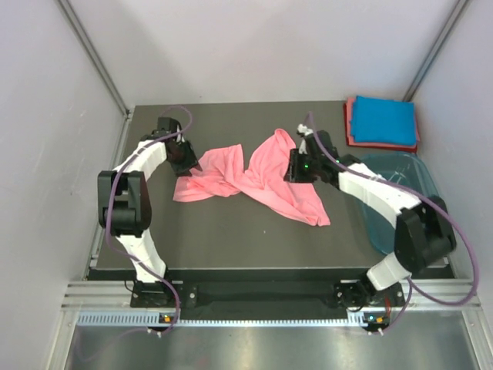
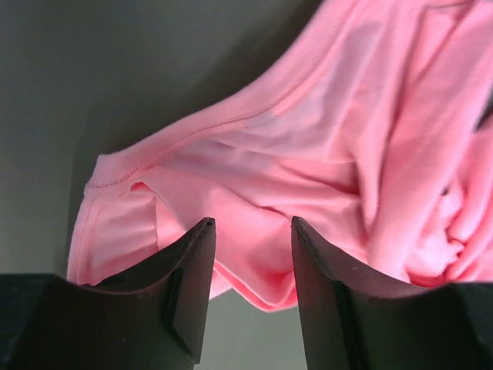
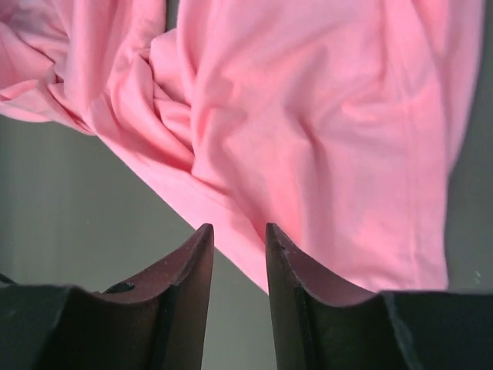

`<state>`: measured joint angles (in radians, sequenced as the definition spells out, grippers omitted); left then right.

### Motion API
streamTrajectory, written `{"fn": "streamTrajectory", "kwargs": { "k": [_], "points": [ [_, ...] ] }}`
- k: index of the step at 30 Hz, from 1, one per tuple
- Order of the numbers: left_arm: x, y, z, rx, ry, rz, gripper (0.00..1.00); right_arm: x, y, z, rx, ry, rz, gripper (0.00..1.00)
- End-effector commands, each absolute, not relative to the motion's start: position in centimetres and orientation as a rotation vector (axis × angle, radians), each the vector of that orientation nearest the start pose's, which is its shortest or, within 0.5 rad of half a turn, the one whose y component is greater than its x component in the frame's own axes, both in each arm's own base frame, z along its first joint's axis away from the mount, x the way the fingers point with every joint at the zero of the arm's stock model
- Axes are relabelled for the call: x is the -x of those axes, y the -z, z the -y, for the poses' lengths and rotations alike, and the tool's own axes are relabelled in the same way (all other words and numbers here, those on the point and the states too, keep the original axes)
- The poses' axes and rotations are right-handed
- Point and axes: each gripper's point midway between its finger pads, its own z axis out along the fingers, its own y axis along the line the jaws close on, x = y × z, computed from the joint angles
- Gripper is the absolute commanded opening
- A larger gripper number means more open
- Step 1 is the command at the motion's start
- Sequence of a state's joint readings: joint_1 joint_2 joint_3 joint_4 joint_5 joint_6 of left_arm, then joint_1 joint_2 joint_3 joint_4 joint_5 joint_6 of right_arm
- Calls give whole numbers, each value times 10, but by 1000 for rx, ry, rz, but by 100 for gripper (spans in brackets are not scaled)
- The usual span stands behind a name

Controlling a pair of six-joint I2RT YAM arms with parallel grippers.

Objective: Fold and stack the t-shirts
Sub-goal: Flatten the tshirt out

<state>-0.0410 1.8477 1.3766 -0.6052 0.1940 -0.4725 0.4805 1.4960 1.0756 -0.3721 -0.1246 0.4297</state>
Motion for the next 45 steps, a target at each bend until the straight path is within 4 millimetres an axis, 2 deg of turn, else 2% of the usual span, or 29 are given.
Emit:
{"fn": "streamTrajectory", "kwargs": {
  "k": [1, 2, 3, 4, 6, 8, 12, 17, 20, 21, 22, 24, 25, 27, 28, 30, 33, 38, 41, 42, 45],
  "points": [
    [-430, -81, 67, 496, 412, -2624, 49, -347, -117, -234, 230, -474, -2485, 33],
    [-433, -82, 68, 498, 414, -2626, 49, -346, -111, -234, 257, -447, -2504, 33],
    [-431, -74, 68, 509, 409, -2661, 49, -345, -105, -231, 263, -416, -2516, 33],
    [-437, -78, 68, 503, 413, -2652, 49, -341, -97, -226, 270, -388, -2541, 32],
    [-441, -73, 69, 502, 415, -2664, 50, -337, -89, -219, 298, -350, -2550, 32],
    [-445, -74, 69, 500, 416, -2660, 50, -327, -80, -213, 351, -331, -2573, 32],
    [-446, -63, 70, 521, 418, -2678, 49, -311, -56, -205, 405, -310, -2641, 32],
    [-446, -49, 75, 537, 452, -2692, 48, -313, -46, -206, 425, -304, -2639, 31],
    [-449, -45, 80, 545, 487, -2692, 41, -329, -51, -197, 376, -214, -2594, 12],
    [-449, -46, 82, 542, 504, -2690, 35, -338, -54, -185, 337, -114, -2568, 0],
    [-451, -46, 82, 548, 502, -2686, 18, -346, -67, -182, 317, -80, -2531, 0],
    [-452, -42, 81, 574, 495, -2702, 2, -359, -86, -170, 280, 17, -2469, 0],
    [-457, -46, 80, 583, 484, -2693, 0, -365, -104, -167, 272, 38, -2431, 0],
    [-458, -48, 78, 614, 471, -2688, 0, -371, -124, -158, 236, 95, -2382, 0],
    [-458, -48, 74, 633, 435, -2678, 0, -372, -141, -156, 221, 93, -2349, 0],
    [-457, -53, 70, 662, 406, -2653, 0, -367, -159, -152, 203, 84, -2321, 0],
    [-458, -62, 63, 677, 363, -2619, 0, -357, -169, -147, 195, 72, -2305, 0],
    [-453, -65, 54, 694, 296, -2610, 0, -337, -159, -137, 213, 91, -2344, 0],
    [-445, -65, 46, 699, 234, -2613, 0, -314, -143, -138, 260, 38, -2388, 0],
    [-441, -62, 44, 703, 213, -2621, 0, -302, -134, -132, 270, 54, -2414, 0],
    [-432, -62, 40, 701, 193, -2622, 0, -283, -119, -123, 262, 56, -2445, 0]
  ]
}}
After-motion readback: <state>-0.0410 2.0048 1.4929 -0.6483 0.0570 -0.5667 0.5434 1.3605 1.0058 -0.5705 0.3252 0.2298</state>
